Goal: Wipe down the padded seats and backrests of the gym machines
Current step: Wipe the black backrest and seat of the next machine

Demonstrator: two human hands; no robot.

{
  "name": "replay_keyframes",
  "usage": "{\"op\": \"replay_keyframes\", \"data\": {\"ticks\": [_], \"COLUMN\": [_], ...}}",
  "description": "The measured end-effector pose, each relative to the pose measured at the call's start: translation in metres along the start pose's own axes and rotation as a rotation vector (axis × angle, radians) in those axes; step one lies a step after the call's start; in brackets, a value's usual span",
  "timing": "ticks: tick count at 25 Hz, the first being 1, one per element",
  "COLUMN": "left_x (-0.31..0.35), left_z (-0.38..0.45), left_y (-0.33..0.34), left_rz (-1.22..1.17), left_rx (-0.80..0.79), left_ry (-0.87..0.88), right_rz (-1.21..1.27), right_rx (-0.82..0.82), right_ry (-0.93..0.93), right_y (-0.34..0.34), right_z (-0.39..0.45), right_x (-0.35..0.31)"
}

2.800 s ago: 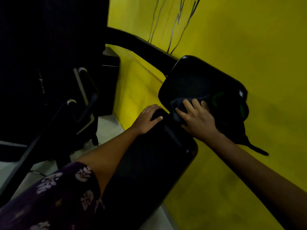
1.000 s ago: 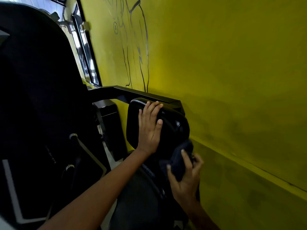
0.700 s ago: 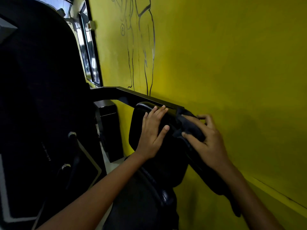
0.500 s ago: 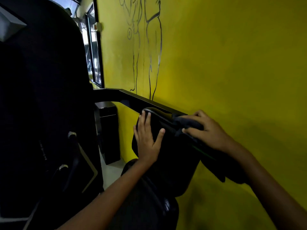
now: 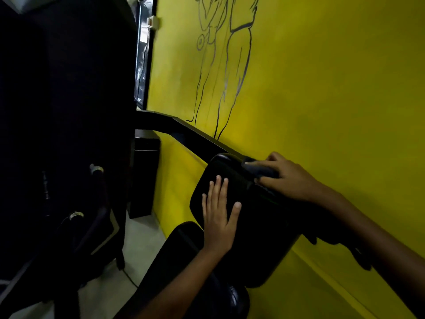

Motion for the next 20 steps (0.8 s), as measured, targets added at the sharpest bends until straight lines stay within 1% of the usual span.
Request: {"op": "replay_keyframes", "data": {"ticks": [3,5,8,9,10,12,13,14,16,18,19,20], "left_x": [-0.006,-0.006,-0.009,-0.013,-0.018,-0.031,-0.036,-0.040,-0.044,-0.043,-0.043,-0.043], "left_z": [-0.001,-0.005,-0.029,-0.041,-0.053,-0.071,-0.076,-0.079,-0.079,-0.077,-0.078,-0.081], "left_y": [-0.001,0.000,0.000,-0.003,-0.007,-0.016,-0.020,-0.023,-0.027,-0.029,-0.028,-0.029], "left_rz": [-0.019,-0.027,-0.025,-0.019,-0.006,0.030,0.047,0.062,0.096,0.129,0.148,0.170], "left_rx": [0.051,0.045,-0.037,-0.077,-0.123,-0.206,-0.240,-0.271,-0.320,-0.372,-0.395,-0.415], "left_ry": [-0.017,-0.043,-0.097,-0.122,-0.145,-0.168,-0.171,-0.168,-0.154,-0.153,-0.158,-0.165], "right_rz": [-0.200,-0.310,-0.411,-0.463,-0.560,-0.763,-0.818,-0.856,-0.894,-0.993,-1.058,-1.087], "right_rx": [0.048,0.054,0.009,-0.018,-0.058,-0.155,-0.211,-0.257,-0.251,-0.184,-0.163,-0.177], "right_ry": [-0.015,-0.060,-0.004,-0.013,-0.077,-0.315,-0.409,-0.427,-0.297,-0.217,-0.244,-0.293], "right_y": [0.012,0.024,0.035,0.041,0.049,0.070,0.077,0.078,0.074,0.083,0.096,0.113], "right_z": [0.043,0.070,0.100,0.105,0.108,0.105,0.103,0.103,0.108,0.106,0.102,0.098], "right_x": [-0.023,-0.036,-0.042,-0.049,-0.060,-0.086,-0.092,-0.092,-0.087,-0.093,-0.099,-0.105]}}
Point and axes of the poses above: each hand's wrist, its own z-axis towards the middle knuckle, its own y-axis out of the palm, x = y × z, the point moved 6 cm from there along z, towards the middle knuckle, and after that the axes turned 2 degrees about x, right-handed, at the moved point
